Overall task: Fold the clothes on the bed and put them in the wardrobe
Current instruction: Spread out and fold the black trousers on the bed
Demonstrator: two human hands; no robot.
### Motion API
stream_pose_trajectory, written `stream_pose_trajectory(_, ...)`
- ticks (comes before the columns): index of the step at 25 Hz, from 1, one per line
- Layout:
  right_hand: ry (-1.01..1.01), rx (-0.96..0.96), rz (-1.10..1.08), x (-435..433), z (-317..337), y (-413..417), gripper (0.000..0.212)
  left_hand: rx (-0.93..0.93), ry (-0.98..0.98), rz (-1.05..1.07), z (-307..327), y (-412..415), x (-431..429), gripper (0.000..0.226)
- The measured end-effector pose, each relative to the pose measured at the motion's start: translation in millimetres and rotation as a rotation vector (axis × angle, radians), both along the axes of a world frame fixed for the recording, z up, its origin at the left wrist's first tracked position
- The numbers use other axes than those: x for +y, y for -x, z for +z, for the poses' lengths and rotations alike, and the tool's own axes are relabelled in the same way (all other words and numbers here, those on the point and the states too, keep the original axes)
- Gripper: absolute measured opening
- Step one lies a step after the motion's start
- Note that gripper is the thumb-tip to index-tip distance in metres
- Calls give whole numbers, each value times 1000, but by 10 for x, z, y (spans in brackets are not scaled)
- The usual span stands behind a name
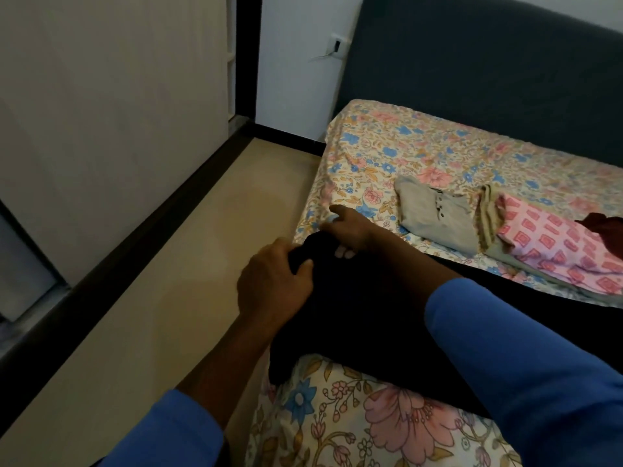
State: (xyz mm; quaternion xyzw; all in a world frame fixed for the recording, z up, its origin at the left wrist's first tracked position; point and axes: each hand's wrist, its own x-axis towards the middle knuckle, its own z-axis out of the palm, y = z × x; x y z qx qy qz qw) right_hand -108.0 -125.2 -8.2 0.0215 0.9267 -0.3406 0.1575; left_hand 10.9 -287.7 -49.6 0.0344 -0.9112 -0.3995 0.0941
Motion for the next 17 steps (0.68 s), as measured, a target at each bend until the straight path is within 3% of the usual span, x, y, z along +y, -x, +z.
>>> stream_pose_trajectory(3,308,-192,-51,3,36,-23,74,248,-225,-333,197,-268,521,14)
stream_pose_trajectory(5,112,-181,25,205,138,-69,67,270,-193,-681,219,-392,733,20)
stream_pose_trajectory(8,-143,17,-183,788,238,-199,41,229,-108,-945,171,-491,796,18)
stream_pose_trajectory(10,-531,165,-324,1095,316,-432,41,179,-225,-846,179,-492,687,26)
stream_pose_trajectory(12,-889,180,-325,1222,331,-623,55,184,-334,-531,170,-337,491,26)
stream_pose_trajectory(14,-821,253,-181,1094,286,-674,61,113,-331,-164,45,-50,223,13)
stream_pose_trajectory(17,-376,297,69,677,124,-519,45,-222,-403,89,-283,283,-53,13)
